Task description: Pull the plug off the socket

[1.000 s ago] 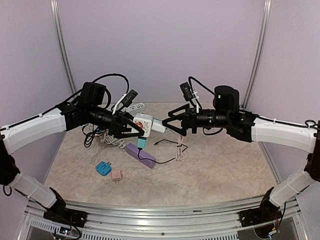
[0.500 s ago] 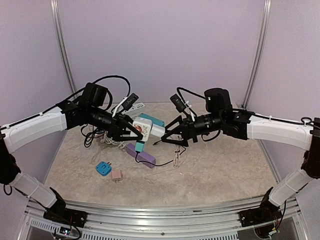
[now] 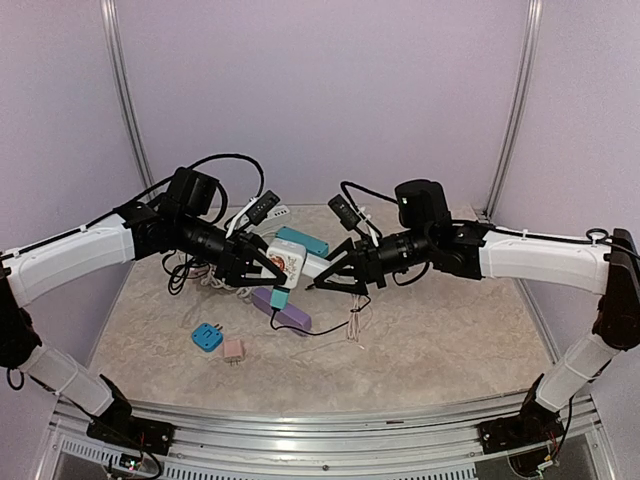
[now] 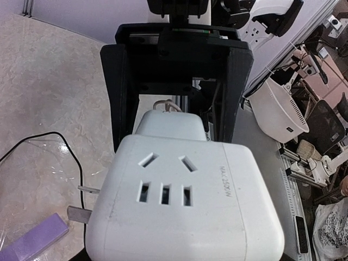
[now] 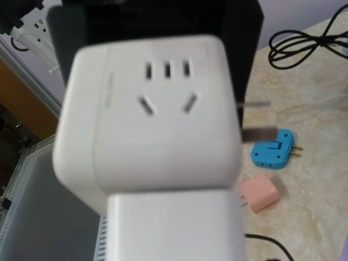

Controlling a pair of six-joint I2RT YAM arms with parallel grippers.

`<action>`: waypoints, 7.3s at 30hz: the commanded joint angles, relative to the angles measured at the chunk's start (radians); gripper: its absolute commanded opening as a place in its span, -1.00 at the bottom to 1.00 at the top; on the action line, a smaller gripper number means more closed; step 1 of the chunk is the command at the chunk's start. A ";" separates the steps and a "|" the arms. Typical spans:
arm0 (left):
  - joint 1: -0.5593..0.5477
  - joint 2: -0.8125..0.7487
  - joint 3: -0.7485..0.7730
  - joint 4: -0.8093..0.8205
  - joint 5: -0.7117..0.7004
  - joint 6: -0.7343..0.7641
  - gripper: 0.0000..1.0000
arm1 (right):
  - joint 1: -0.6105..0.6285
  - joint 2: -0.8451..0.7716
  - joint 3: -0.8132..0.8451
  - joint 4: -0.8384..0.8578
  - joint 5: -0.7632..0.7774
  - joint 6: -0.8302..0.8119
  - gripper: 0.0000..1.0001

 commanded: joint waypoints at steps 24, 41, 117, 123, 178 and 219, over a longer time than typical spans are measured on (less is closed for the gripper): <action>-0.043 0.049 0.082 -0.070 0.040 0.070 -0.75 | 0.008 0.027 0.067 -0.072 -0.053 -0.045 -1.00; -0.062 0.065 0.092 -0.094 -0.019 0.085 -0.79 | 0.007 0.044 0.121 -0.223 0.010 -0.132 -1.00; -0.006 0.026 0.086 -0.054 0.072 0.047 -0.82 | 0.011 -0.009 0.078 -0.159 -0.124 -0.125 -1.00; 0.007 -0.008 0.054 0.009 -0.035 0.002 -0.84 | 0.010 -0.018 0.075 -0.138 -0.063 -0.102 -1.00; 0.016 -0.040 0.041 0.012 -0.216 -0.002 -0.89 | 0.011 0.002 0.078 -0.153 0.043 -0.073 -1.00; -0.007 0.011 0.070 -0.039 -0.337 -0.009 -0.90 | -0.006 0.039 0.097 -0.153 0.065 -0.025 -1.00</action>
